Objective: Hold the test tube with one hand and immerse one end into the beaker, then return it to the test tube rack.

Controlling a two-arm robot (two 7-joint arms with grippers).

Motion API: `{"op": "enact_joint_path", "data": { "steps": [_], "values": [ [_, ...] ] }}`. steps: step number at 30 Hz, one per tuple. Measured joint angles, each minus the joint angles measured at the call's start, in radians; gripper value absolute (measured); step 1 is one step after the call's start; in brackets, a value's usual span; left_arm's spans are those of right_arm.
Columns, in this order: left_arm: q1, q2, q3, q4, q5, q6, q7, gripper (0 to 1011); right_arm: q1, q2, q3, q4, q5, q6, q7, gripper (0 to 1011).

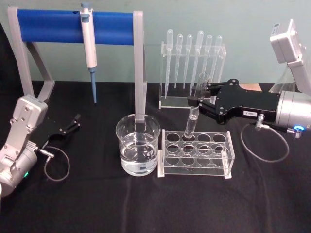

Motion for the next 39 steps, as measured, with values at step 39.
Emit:
{"op": "enact_joint_path", "data": {
  "steps": [39],
  "values": [
    [0.000,0.000,0.000,0.000,0.000,0.000,0.000,1000,0.000,0.000,0.000,0.000,0.000,0.001,0.000,224]
  ]
}}
